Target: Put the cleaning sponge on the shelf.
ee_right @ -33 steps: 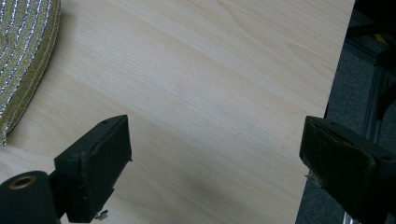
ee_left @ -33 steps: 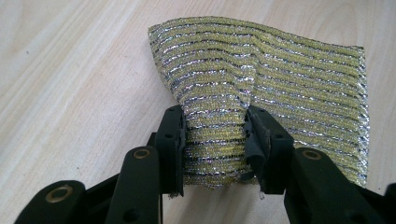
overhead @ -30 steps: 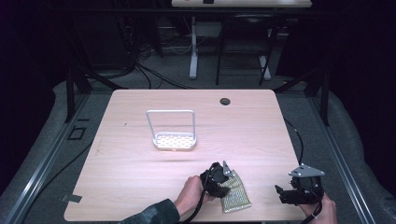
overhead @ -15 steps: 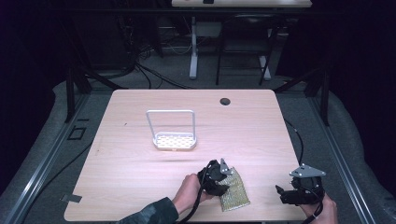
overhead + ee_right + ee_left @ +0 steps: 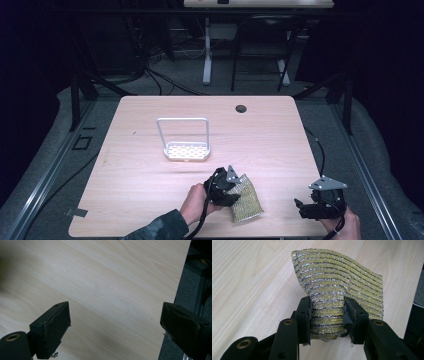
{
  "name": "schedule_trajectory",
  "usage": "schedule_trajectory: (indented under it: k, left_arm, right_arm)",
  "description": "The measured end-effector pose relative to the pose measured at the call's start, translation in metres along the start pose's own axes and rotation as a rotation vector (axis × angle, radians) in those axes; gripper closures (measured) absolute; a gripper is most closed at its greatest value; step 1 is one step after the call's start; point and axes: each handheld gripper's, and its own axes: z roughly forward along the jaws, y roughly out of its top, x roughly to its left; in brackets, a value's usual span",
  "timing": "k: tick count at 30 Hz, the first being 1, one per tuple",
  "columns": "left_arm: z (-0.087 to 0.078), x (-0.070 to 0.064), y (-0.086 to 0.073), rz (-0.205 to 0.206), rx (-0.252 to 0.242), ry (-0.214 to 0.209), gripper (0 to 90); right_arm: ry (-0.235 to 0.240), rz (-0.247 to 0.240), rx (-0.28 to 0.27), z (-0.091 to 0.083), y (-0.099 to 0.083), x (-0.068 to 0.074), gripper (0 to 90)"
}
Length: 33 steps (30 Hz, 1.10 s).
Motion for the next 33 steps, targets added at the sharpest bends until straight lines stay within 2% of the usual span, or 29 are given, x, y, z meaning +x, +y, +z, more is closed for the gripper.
schedule_trajectory:
  k: [5, 8, 12, 23, 33]
  left_arm:
    - [-0.014, 0.008, -0.004, -0.025, -0.026, 0.021, 61.0]
    - [-0.024, 0.014, -0.009, -0.055, -0.052, 0.034, 61.0]
    - [-0.032, 0.020, -0.013, -0.070, -0.059, 0.047, 61.1]
    - [-0.050, 0.032, -0.027, -0.113, -0.079, 0.090, 61.1]
    - [-0.060, 0.043, -0.039, -0.151, -0.092, 0.129, 61.1]
  right_arm:
    - [0.003, -0.008, 0.008, 0.002, 0.002, 0.001, 8.6]
    - [0.004, -0.011, 0.003, 0.004, 0.005, 0.002, 8.6]
    - [0.007, -0.027, 0.005, 0.007, 0.008, 0.003, 8.7]
    - [0.022, -0.051, 0.003, 0.013, 0.016, 0.006, 8.8]
    - [0.036, -0.061, 0.003, 0.018, 0.022, 0.008, 9.1]
